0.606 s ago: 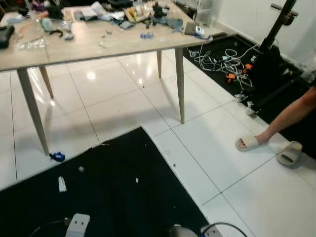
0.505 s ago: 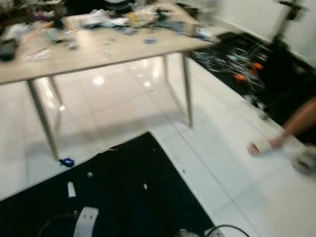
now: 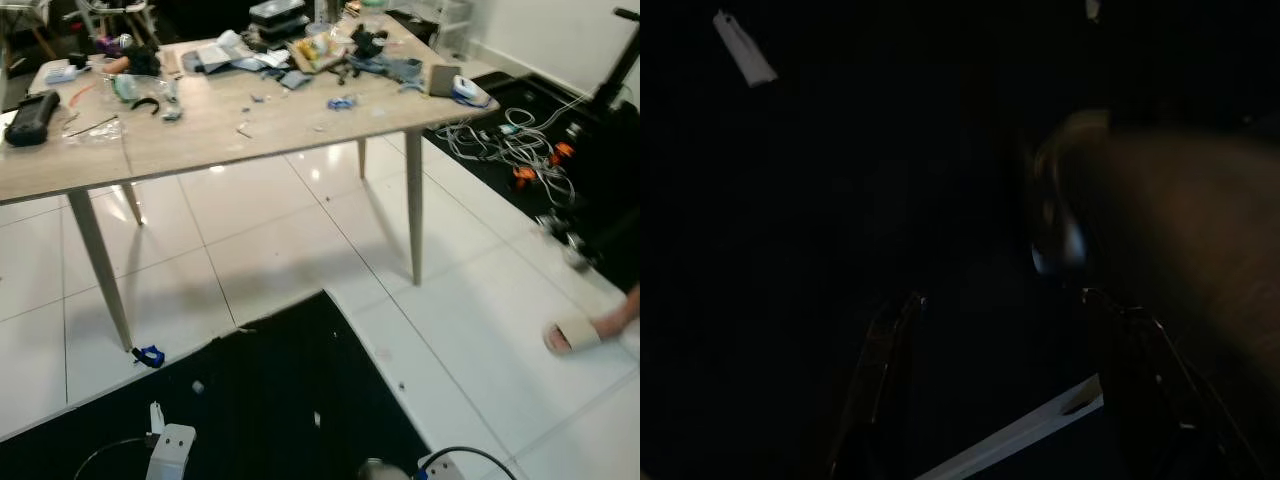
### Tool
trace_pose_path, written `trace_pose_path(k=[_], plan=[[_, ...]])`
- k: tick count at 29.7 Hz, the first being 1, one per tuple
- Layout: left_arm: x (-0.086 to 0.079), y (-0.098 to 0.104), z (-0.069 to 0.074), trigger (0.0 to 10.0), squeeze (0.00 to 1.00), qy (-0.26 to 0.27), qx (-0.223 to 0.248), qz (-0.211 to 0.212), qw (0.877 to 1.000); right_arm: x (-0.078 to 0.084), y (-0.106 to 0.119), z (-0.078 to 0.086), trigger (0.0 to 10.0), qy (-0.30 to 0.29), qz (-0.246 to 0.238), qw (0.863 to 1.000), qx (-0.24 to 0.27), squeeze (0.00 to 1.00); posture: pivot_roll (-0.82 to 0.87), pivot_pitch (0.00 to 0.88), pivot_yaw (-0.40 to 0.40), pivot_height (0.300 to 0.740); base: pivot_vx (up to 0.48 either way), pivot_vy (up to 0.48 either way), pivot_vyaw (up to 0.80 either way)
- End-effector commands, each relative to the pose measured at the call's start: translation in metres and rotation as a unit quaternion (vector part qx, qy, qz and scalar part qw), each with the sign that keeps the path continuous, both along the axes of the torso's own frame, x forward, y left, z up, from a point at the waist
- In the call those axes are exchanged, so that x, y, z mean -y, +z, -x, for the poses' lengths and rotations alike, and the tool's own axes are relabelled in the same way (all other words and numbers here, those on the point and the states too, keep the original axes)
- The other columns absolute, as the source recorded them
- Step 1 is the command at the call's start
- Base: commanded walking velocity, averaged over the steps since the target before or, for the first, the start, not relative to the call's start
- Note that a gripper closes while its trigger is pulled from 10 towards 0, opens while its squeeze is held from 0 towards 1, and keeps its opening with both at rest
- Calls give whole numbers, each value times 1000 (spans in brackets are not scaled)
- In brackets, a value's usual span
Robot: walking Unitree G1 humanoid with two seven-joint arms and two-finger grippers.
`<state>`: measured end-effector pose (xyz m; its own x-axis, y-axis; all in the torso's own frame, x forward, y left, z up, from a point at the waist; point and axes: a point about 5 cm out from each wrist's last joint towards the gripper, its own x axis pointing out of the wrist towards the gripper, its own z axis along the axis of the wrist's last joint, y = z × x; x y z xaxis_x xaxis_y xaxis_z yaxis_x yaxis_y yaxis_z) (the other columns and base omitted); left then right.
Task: Picking trash to rubbish bin
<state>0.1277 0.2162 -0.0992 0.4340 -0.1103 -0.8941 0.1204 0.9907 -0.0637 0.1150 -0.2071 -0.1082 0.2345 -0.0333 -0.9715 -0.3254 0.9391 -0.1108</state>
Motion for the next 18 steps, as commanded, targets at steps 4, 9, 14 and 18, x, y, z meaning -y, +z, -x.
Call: trace_pose_path(k=[4, 9, 14, 18], plan=[[-8, 7, -14, 10000, 0, 36, 29, 0, 999, -7, -3, 7, 10000, -6, -13, 1000, -11, 0, -15, 89, 54, 740, 366, 0, 0], [-16, 20, -41, 10000, 0, 70, 85, 5, 994, -7, -3, 8, 10000, -4, -12, 1000, -12, 0, -15, 90, 49, 740, 372, 0, 0], [-28, 60, -100, 10000, 0, 87, 208, 60, 972, -6, -3, 8, 10000, -2, -11, 1000, -12, 0, -15, 90, 49, 740, 393, 0, 0], [-22, 108, -147, 10000, 0, 10, 317, 186, 930, -6, -3, 8, 10000, -3, -11, 1000, -12, 0, -17, 91, 47, 740, 393, 0, 0]])
